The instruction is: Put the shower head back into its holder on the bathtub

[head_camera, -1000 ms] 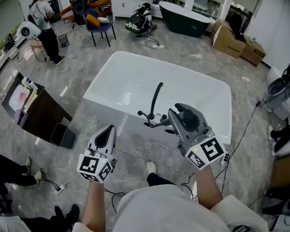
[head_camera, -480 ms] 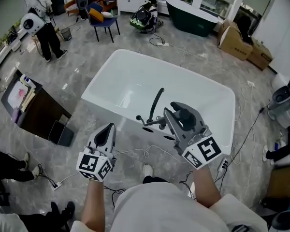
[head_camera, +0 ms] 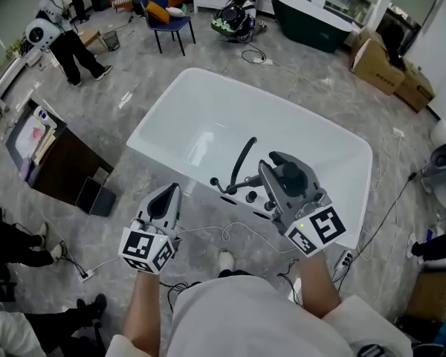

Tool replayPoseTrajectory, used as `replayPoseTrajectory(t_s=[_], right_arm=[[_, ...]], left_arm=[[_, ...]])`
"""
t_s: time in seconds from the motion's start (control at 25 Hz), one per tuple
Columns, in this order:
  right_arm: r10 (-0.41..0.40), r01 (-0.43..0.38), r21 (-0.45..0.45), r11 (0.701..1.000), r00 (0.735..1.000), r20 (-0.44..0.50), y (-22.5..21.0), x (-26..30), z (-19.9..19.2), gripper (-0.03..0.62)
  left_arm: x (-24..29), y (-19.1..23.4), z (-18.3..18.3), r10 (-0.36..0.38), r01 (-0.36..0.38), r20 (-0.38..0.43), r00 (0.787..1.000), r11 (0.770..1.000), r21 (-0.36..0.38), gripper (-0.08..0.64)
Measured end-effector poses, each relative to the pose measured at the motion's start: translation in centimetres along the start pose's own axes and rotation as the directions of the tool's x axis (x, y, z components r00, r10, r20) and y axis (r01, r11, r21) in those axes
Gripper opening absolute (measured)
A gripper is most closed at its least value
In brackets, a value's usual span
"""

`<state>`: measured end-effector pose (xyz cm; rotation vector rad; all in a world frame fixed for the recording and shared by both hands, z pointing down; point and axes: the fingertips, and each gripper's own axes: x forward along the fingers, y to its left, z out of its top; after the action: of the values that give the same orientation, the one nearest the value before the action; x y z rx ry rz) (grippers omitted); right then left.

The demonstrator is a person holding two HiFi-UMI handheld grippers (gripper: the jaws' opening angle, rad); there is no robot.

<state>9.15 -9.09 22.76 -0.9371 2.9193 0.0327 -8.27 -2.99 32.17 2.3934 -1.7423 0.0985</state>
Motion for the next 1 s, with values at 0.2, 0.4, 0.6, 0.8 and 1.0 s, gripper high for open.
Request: replayPoseTrajectory(t_s=[0.2,0.4,0.6,0.8,1.0], right_arm=[[0.025,-0.025,0.037,0.999,1.000,-0.001,-1.5,1.0,-0.6,0.107],[0.044,-0.044,0.039,0.998,0.999,-0.008,-2.0,2.1,-1.3,0.107],[0.053,-0.052,0.042,0.998,0.998,-0.023,-2.4,2.9,-1.8,0.107],[0.047,-0.046,0.035,0.998,0.998,-0.043,-2.9,4.1,-2.1,0.107],[0.014,-0.012,0.031,0.999,0.998,-0.055,-3.5,5.6,-2.4,0.107]], left_arm=[[1.4,0.1,-0.4,0.015,-0.015,-0.031,0.999,1.000,0.008,0.011],[2.7,0.7,-0.1,0.024,-0.024,-0.041,0.999,1.000,0.013,0.011],[3.6,1.2,-0.2,0.029,-0.029,-0.052,0.998,1.000,0.011,0.011],[5.0,2.1,-0.4,0.007,-0.008,-0.060,0.998,1.000,-0.003,0.011],[7.2,3.2,-0.3,-0.046,0.046,-0.069,0.997,0.999,-0.007,0.011]])
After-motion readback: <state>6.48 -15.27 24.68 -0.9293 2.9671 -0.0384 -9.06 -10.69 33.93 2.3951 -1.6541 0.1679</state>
